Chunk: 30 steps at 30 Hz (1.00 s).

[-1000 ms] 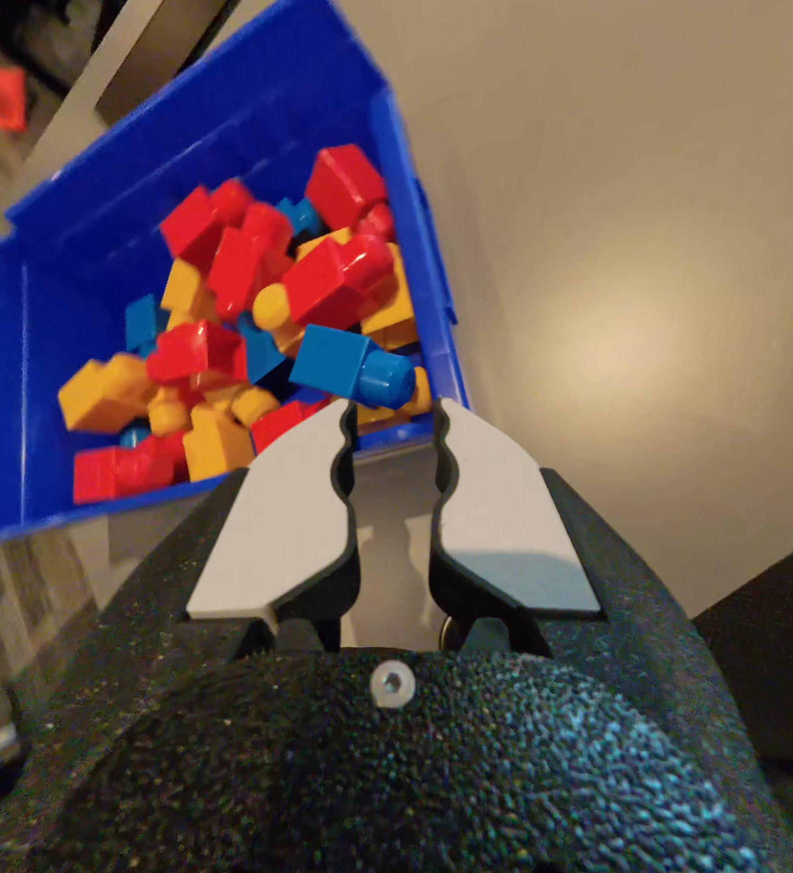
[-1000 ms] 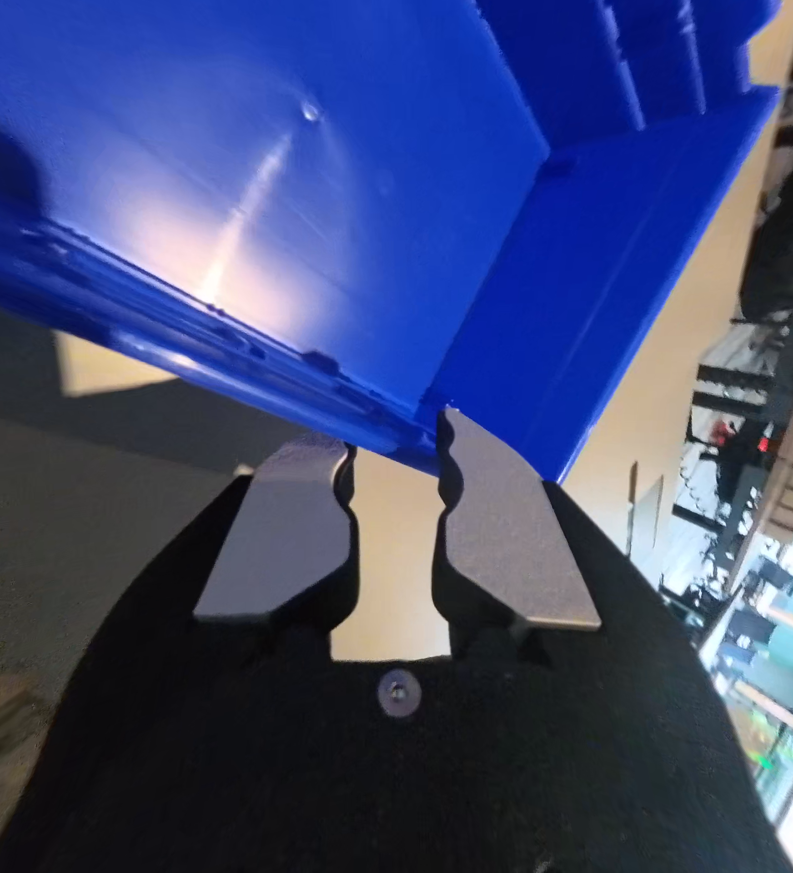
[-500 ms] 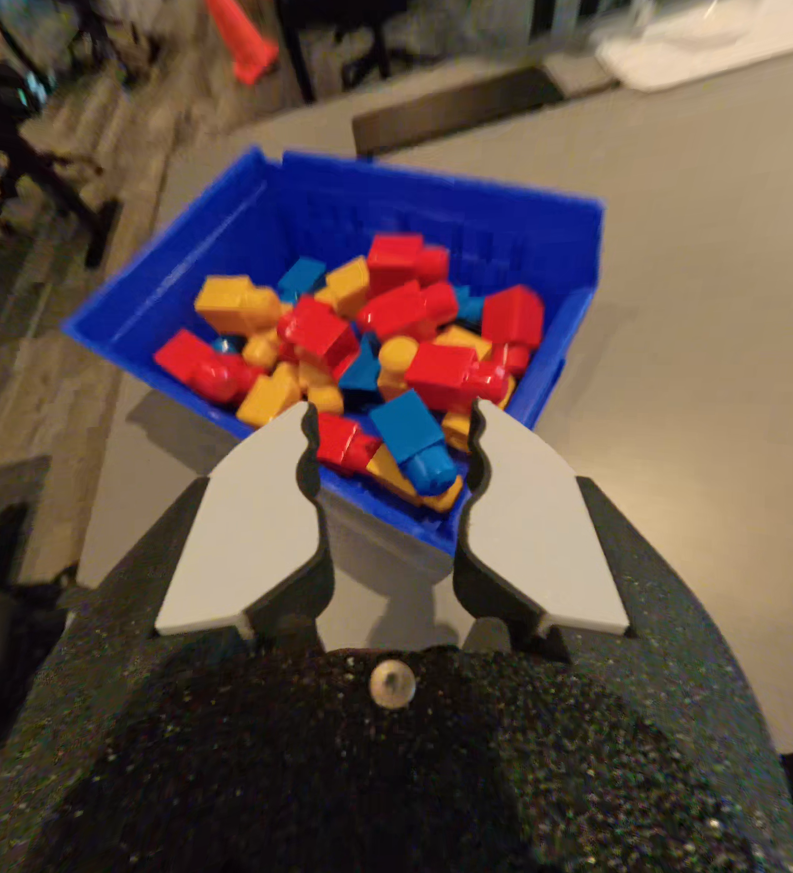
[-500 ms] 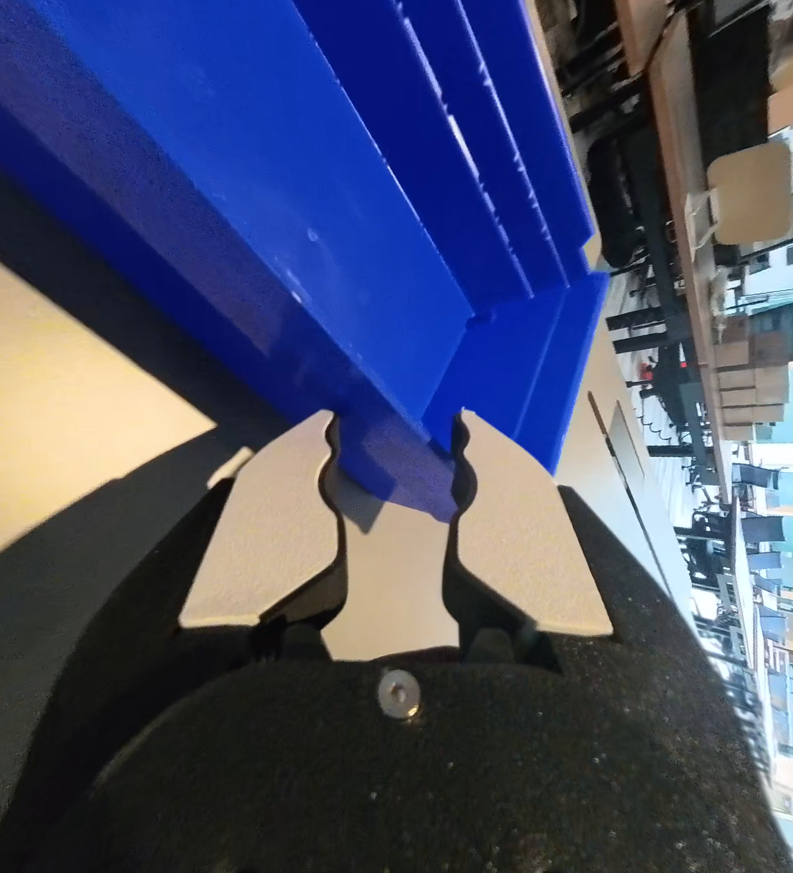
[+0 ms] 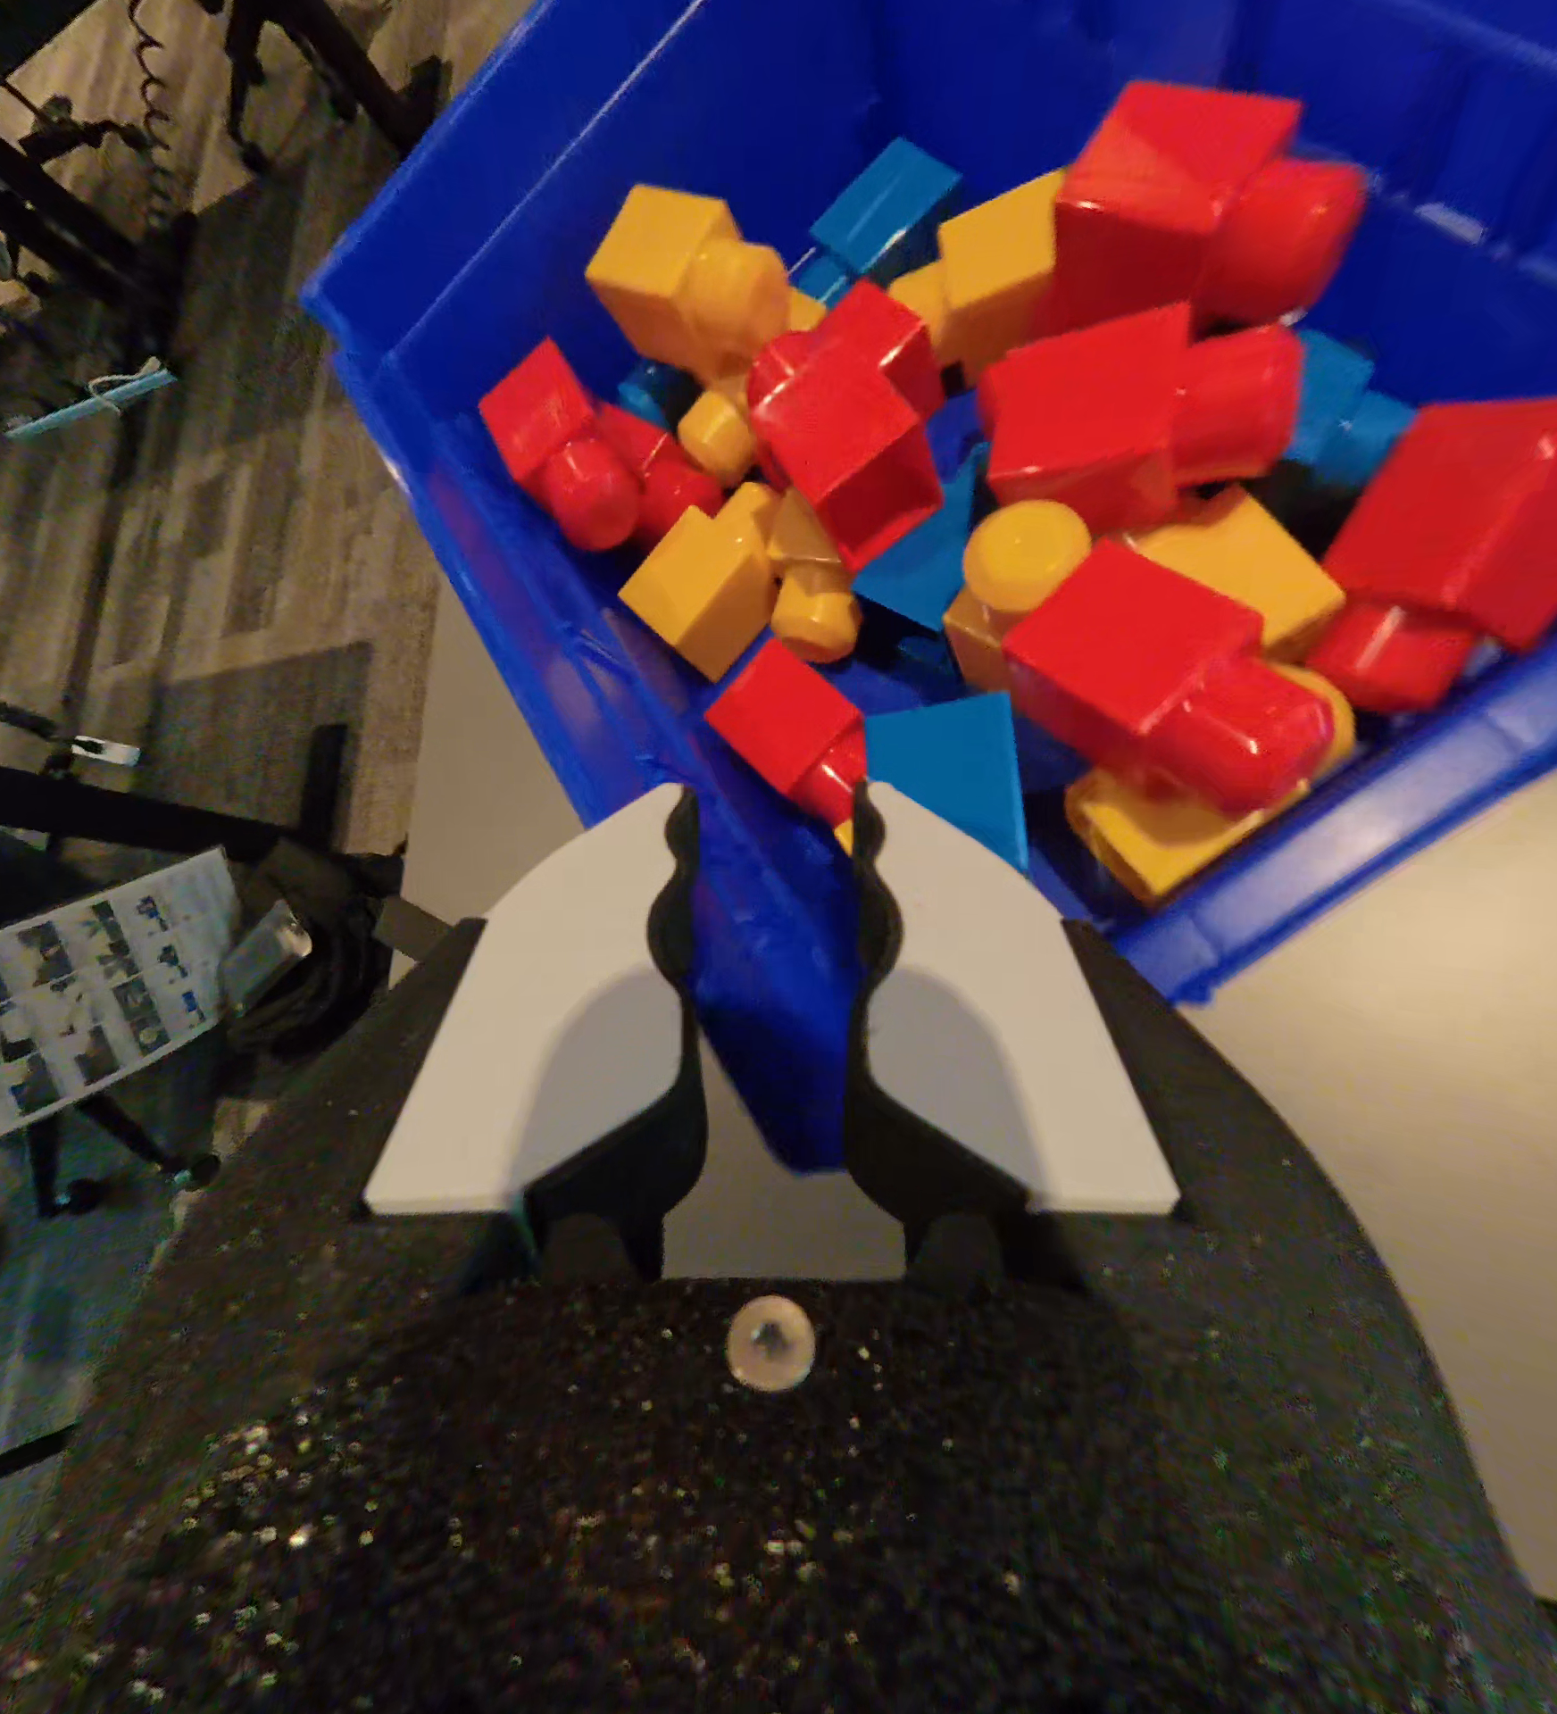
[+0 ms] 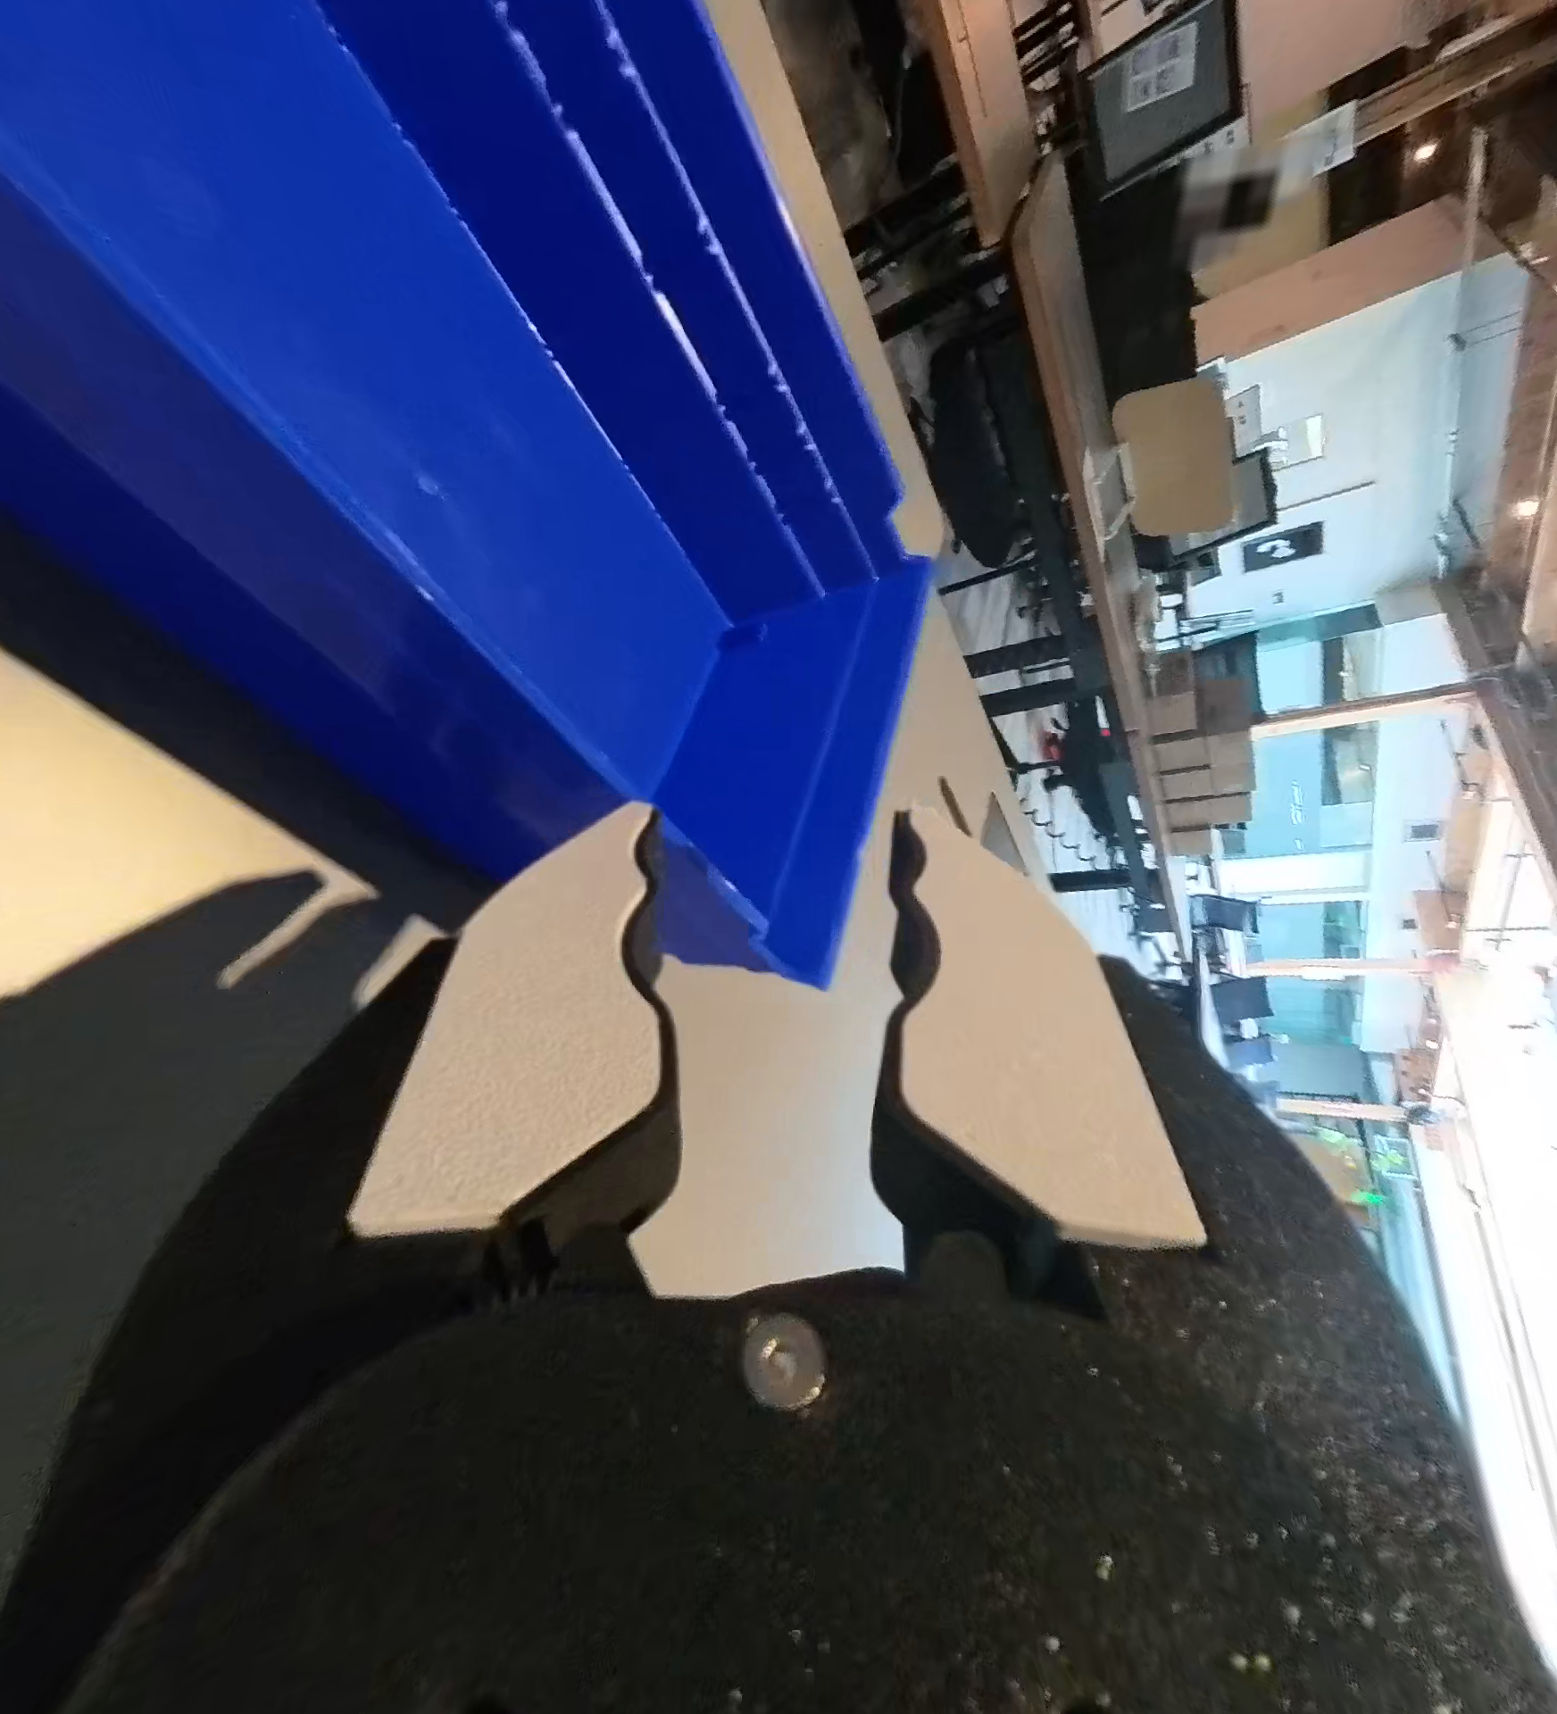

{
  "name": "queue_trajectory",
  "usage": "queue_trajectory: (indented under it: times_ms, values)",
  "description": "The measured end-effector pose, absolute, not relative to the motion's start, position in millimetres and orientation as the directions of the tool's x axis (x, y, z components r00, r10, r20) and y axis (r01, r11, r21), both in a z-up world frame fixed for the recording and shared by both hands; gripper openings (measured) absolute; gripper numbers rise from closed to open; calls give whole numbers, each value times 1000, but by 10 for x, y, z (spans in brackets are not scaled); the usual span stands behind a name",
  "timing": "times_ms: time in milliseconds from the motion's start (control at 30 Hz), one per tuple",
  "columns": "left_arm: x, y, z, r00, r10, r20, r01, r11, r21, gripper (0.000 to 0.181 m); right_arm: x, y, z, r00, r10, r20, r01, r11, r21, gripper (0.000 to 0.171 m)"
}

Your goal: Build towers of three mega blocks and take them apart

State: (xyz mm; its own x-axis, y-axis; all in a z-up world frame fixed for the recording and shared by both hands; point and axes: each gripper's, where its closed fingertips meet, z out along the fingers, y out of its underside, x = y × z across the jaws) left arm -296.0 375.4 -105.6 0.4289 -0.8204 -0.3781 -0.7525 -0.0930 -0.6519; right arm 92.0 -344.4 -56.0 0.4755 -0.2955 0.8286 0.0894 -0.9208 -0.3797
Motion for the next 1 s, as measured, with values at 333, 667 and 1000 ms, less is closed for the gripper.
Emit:
queue_trajectory:
  times_ms: [333,667,1000]
  values:
    - [-2132,2746,-587,189,-964,-185,-516,63,-855,55,230,-3056,-633,586,-292,756,211,-845,-491,45]
    - [-1819,2676,-1089,196,-925,-326,-639,131,-758,24,-369,-2295,-1480,779,-175,603,305,-733,-607,41]
    - [-1813,3065,-1064,17,-899,-437,-509,368,-778,19,-289,-2048,-1651,800,-128,586,327,-726,-605,23]
